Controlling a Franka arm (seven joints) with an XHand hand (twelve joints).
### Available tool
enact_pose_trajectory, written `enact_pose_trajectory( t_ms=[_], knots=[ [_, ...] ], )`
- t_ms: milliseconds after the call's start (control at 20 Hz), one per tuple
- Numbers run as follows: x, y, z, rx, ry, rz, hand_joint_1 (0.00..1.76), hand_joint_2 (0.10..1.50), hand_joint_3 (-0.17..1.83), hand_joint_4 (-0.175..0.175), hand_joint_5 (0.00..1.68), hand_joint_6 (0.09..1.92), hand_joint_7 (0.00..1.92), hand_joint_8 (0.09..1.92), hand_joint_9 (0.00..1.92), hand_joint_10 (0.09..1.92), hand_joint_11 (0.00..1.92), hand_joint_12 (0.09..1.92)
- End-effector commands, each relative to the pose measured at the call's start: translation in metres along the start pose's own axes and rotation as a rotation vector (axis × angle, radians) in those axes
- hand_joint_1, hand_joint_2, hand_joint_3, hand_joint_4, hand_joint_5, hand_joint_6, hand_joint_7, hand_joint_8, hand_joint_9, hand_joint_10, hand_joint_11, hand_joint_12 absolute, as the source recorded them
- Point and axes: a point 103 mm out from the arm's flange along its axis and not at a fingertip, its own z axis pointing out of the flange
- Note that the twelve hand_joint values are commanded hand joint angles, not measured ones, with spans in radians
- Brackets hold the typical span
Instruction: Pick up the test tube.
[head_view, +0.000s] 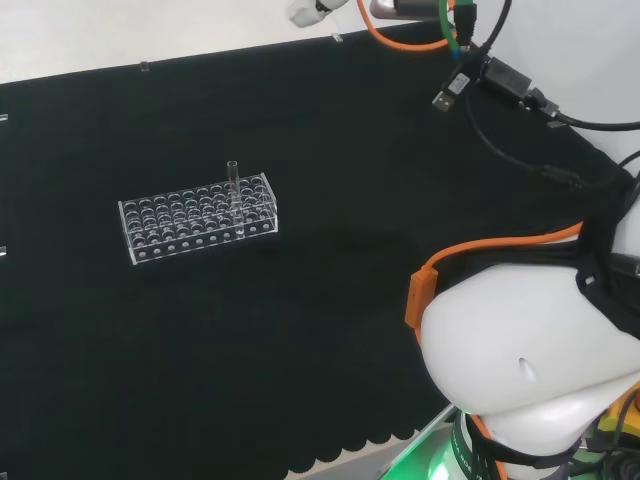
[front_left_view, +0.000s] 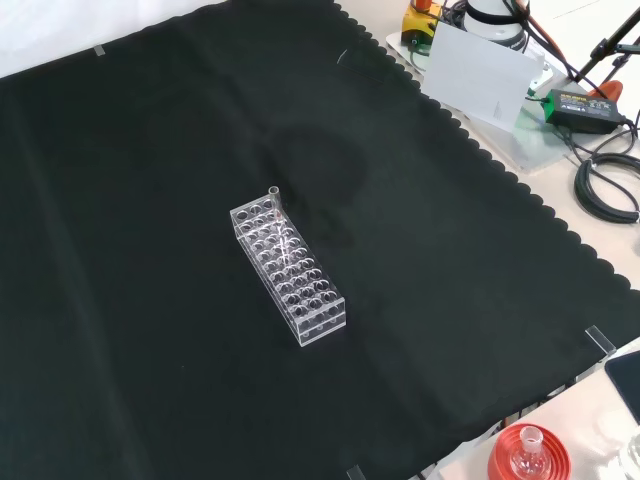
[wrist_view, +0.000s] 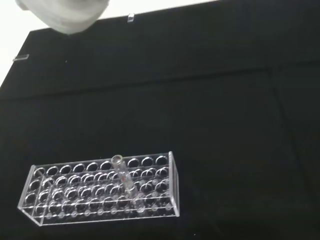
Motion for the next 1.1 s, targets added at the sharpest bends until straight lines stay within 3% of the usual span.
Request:
enact_pose_trajectory(
  t_ms=[50,1100],
  knots=[
    [0.013,0.011,0.024,0.04,0.027,-0.027,0.8,0.76,0.39,0.003,0.29,0.2,0.18,0.82,0.09,0.95,0.0,1.41],
    [0.048,0.055,0.126,0.156,0.12,-0.098,0.83,0.75,0.41,-0.004,0.3,0.21,0.18,0.82,0.13,0.96,0.0,1.41]
  ],
)
